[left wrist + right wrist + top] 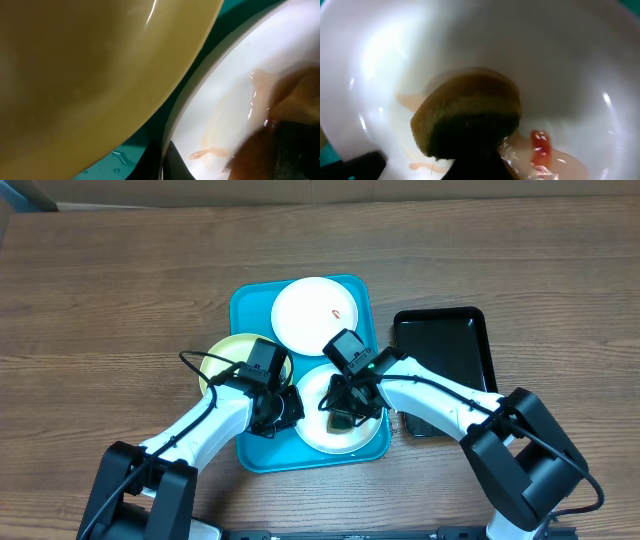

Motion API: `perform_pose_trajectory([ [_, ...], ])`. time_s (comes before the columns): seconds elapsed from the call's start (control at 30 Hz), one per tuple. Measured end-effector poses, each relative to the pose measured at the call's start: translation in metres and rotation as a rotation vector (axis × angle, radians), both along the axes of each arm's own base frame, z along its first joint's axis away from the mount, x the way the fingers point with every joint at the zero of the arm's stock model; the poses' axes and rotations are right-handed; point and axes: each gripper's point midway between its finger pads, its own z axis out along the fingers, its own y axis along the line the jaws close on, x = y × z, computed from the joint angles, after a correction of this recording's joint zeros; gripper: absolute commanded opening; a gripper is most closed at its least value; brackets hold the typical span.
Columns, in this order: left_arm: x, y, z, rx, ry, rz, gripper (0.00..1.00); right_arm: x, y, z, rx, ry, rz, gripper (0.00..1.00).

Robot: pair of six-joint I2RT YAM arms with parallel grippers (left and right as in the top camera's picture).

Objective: Clean dirty plates on tray and stack at the side
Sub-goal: 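Scrub the front white plate with the sponge in the right gripper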

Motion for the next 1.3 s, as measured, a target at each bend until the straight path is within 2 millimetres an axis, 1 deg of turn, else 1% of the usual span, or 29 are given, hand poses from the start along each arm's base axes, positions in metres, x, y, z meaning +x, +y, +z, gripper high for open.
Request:
perform_pose_trajectory([
  [0.13,0.0,0.0,0.0,0.0,0.007,0.017,0.04,0.001,-0.013,0.0,-0.036,0.027,-0.053,0.04],
  [0.23,-0.002,0.001,0.0,0.001,0.015,0.025,0.04,0.004,-0.027,0.0,-0.068,0.048,-0.103,0.04],
  [0.4,-0.003,0.0,0.0,0.005,0.023,0.039,0.04,0.016,-0.052,0.0,-0.095,0.064,-0.15,0.04],
  [0.53,-0.003,-0.001,0.0,0.0,0.024,0.038,0.04,0.019,-0.06,0.001,-0.112,0.081,-0.135,0.04],
  [0.63,-0.003,-0.002,0.0,0.0,0.024,0.037,0.04,0.021,-0.061,0.005,-0.13,0.081,-0.076,0.04],
  [0.7,-0.003,-0.002,0.0,0.0,0.025,0.04,0.04,0.024,-0.062,0.011,-0.147,0.07,-0.029,0.04],
  [0.9,-0.005,0.002,-0.001,0.017,0.034,0.057,0.04,0.048,-0.062,0.041,-0.188,-0.03,0.111,0.04],
  [1.0,-0.004,0.002,-0.001,0.019,0.032,0.058,0.04,0.049,-0.065,0.053,-0.208,-0.038,0.15,0.04],
  [1.1,-0.004,0.002,-0.001,0.02,0.032,0.058,0.04,0.048,-0.069,0.06,-0.217,-0.037,0.168,0.04],
  [1.2,-0.004,0.002,-0.001,0.02,0.032,0.058,0.04,0.047,-0.08,0.065,-0.224,-0.023,0.153,0.04],
  [1.3,-0.004,0.002,0.0,0.02,0.032,0.056,0.04,0.053,-0.101,0.072,-0.225,-0.016,0.098,0.04],
])
